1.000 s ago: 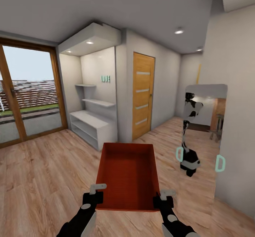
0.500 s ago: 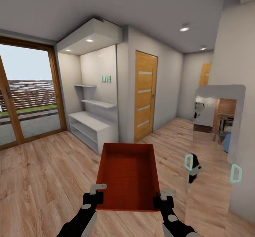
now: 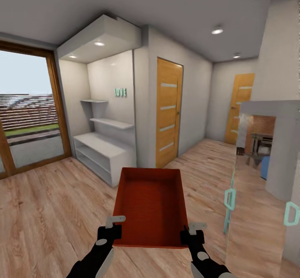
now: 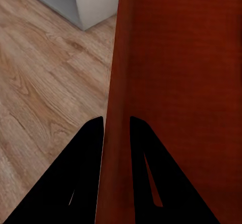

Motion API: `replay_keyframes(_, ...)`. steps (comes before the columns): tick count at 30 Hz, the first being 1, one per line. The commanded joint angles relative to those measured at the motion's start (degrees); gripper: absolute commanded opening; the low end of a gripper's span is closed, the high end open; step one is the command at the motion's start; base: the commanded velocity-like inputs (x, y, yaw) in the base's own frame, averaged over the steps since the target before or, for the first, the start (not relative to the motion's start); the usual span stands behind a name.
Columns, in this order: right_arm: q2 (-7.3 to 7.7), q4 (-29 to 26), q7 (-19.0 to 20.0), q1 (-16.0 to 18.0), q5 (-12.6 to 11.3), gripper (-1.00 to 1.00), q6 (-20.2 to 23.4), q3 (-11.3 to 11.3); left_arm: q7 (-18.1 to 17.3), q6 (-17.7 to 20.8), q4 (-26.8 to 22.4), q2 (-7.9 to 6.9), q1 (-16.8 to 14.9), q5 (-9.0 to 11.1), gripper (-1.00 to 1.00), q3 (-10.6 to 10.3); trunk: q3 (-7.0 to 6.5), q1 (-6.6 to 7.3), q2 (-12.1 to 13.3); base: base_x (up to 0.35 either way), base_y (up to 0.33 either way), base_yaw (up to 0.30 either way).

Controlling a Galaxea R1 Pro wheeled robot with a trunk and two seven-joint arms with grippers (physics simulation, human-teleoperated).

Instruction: Move the two storage containers from the living room to the garage. In the garage, place one container on the floor and stack the other container on top of it (either order is fine).

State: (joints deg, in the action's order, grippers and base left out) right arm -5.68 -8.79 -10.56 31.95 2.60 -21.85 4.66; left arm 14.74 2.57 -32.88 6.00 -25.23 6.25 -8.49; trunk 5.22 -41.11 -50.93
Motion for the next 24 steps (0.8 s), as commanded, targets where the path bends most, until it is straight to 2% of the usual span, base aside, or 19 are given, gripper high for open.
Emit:
replay_keyframes(1,0.03,-0.1,-0.9,0.1,-0.1,-1.00,-2.7,-1.1,2.1,0.3,0.5,-0.58,0.0,0.9,-1.00,-0.4,0.08,-0.04,-0.1,0.321,0.136,-0.232)
replay_keyframes(24,0.09,-0.1,-0.9,0.1,-0.3,-1.00,-2.8,-1.1,2.1,0.3,0.4,-0.55,0.0,1.0,-1.00,-0.4,0.08,-0.04,-0.1,0.321,0.140,-0.241)
